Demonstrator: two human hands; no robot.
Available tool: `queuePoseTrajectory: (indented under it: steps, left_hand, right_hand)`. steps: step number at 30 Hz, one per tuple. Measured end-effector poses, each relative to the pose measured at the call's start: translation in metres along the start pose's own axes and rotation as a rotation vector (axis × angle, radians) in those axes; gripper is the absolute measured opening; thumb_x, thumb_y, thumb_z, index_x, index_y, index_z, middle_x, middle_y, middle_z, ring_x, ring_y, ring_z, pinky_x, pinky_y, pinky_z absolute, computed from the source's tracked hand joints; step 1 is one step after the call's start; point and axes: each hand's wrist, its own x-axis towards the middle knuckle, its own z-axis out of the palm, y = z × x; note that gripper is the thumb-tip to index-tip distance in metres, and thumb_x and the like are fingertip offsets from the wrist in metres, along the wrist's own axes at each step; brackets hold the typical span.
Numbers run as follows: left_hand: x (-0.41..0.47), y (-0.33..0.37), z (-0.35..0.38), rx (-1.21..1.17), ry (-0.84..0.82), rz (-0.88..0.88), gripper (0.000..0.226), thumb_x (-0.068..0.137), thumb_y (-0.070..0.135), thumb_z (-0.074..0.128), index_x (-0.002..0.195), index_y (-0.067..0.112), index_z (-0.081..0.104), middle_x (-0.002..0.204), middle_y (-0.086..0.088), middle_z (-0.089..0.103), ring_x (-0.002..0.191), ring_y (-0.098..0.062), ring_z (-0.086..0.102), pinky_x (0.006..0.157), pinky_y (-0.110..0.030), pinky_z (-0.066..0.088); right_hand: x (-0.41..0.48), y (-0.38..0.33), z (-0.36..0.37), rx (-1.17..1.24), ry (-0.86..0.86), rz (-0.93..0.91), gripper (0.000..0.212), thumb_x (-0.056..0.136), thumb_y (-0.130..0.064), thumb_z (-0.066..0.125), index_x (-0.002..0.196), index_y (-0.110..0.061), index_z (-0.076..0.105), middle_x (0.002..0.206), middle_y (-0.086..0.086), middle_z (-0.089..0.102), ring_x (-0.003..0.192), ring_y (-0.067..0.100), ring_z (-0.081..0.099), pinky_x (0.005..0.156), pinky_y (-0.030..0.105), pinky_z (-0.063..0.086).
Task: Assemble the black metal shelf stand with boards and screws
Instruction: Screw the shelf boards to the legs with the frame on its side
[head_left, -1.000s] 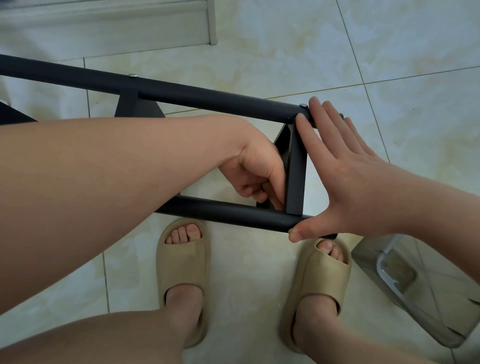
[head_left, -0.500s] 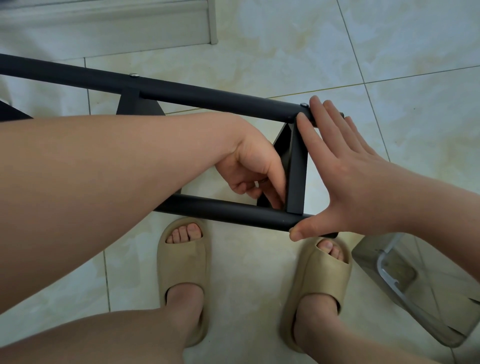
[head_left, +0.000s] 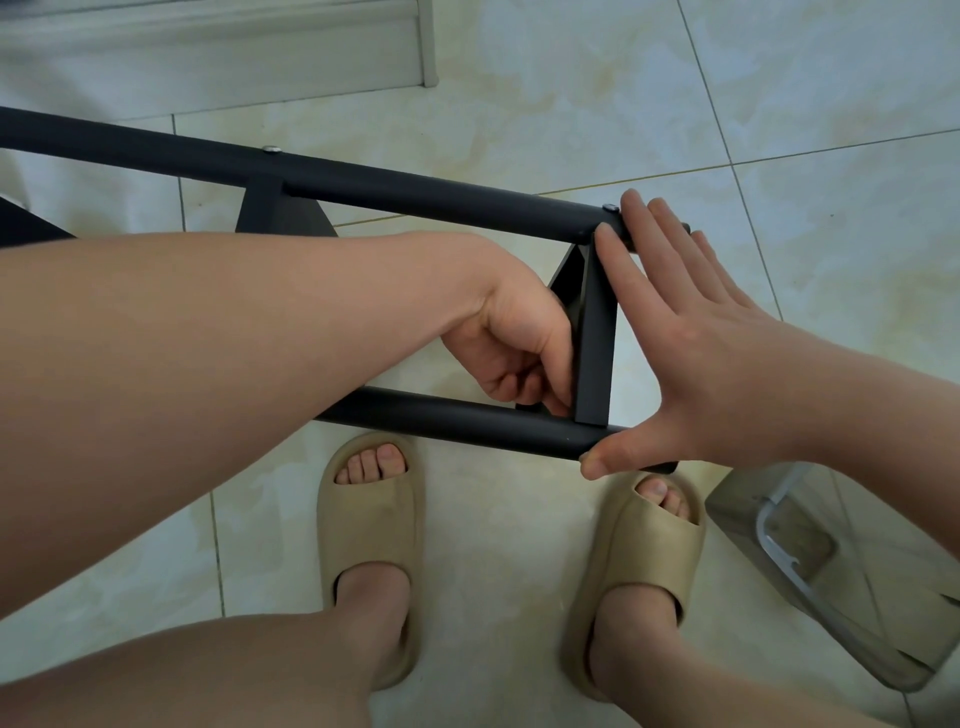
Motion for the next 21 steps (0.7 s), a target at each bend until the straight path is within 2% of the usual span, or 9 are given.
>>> queuePoseTrajectory:
  steps: [4, 8, 10, 13, 15, 18, 21]
  left_hand:
    - [0.0001, -0.0009, 0.0007, -0.028, 0.011, 0.021, 0.016, 0.093, -0.003, 0.055, 0.092, 0.009, 0.065, 0.08, -0.002, 0.06, 0.063, -0.007, 0.042, 0.06, -0.017, 0.032]
    - [-0.0011, -0.0013, -0.0003, -0.003, 0.022, 0.026, 0.014, 0.092, -0.001, 0.058, 0.092, 0.011, 0.065, 0.078, 0.0, 0.062, 0.065, -0.008, 0.046, 0.061, -0.019, 0.033]
    - [-0.0033, -0.0008, -0.0021, 0.062, 0.044, 0.009, 0.011, 0.091, 0.006, 0.063, 0.096, 0.016, 0.067, 0.084, 0.003, 0.067, 0.075, -0.011, 0.053, 0.068, -0.023, 0.036]
    - [-0.0032, -0.0012, -0.0036, 0.137, 0.09, -0.024, 0.015, 0.09, 0.019, 0.068, 0.103, 0.025, 0.071, 0.104, 0.006, 0.072, 0.095, -0.014, 0.058, 0.082, -0.031, 0.037]
    - [-0.0014, -0.0007, -0.0032, 0.148, 0.098, -0.012, 0.012, 0.09, 0.018, 0.069, 0.099, 0.025, 0.072, 0.101, 0.006, 0.073, 0.09, -0.013, 0.059, 0.078, -0.029, 0.037]
    - [0.0005, 0.0006, -0.0033, 0.112, 0.067, -0.005, 0.01, 0.091, 0.011, 0.066, 0.088, 0.019, 0.07, 0.083, 0.004, 0.071, 0.071, -0.009, 0.058, 0.062, -0.021, 0.036]
    - [0.0015, 0.0008, -0.0037, 0.075, 0.054, -0.008, 0.008, 0.092, 0.009, 0.063, 0.089, 0.015, 0.067, 0.078, 0.003, 0.068, 0.066, -0.007, 0.056, 0.058, -0.019, 0.034]
  right_hand:
    - [0.0001, 0.0009, -0.0002, 0.006, 0.0, -0.002, 0.153, 0.046, -0.103, 0.039, 0.151, -0.019, -0.035, 0.155, 0.001, -0.047, 0.141, 0.016, -0.045, 0.114, 0.027, -0.025]
    - [-0.0002, 0.0019, 0.0003, 0.007, 0.006, -0.007, 0.153, 0.046, -0.104, 0.038, 0.151, -0.02, -0.034, 0.155, 0.0, -0.046, 0.142, 0.017, -0.044, 0.114, 0.028, -0.024]
    - [0.0001, 0.0024, 0.0009, 0.003, 0.009, -0.011, 0.153, 0.045, -0.105, 0.036, 0.151, -0.02, -0.034, 0.156, 0.001, -0.046, 0.143, 0.018, -0.043, 0.117, 0.032, -0.021]
    - [0.0, 0.0028, 0.0016, 0.0, 0.012, -0.012, 0.151, 0.045, -0.105, 0.034, 0.151, -0.021, -0.035, 0.155, 0.0, -0.046, 0.143, 0.018, -0.043, 0.118, 0.033, -0.02]
    - [0.0002, 0.0026, 0.0015, 0.008, 0.012, -0.011, 0.152, 0.045, -0.105, 0.036, 0.151, -0.021, -0.035, 0.155, -0.001, -0.047, 0.142, 0.017, -0.044, 0.116, 0.031, -0.022]
    - [0.0006, 0.0026, 0.0013, 0.006, 0.012, -0.007, 0.153, 0.046, -0.104, 0.038, 0.152, -0.02, -0.034, 0.155, 0.0, -0.046, 0.142, 0.017, -0.043, 0.115, 0.03, -0.023]
    - [0.0008, 0.0026, 0.0016, 0.004, 0.013, -0.007, 0.154, 0.046, -0.104, 0.039, 0.152, -0.019, -0.033, 0.156, 0.001, -0.045, 0.143, 0.017, -0.042, 0.116, 0.03, -0.022]
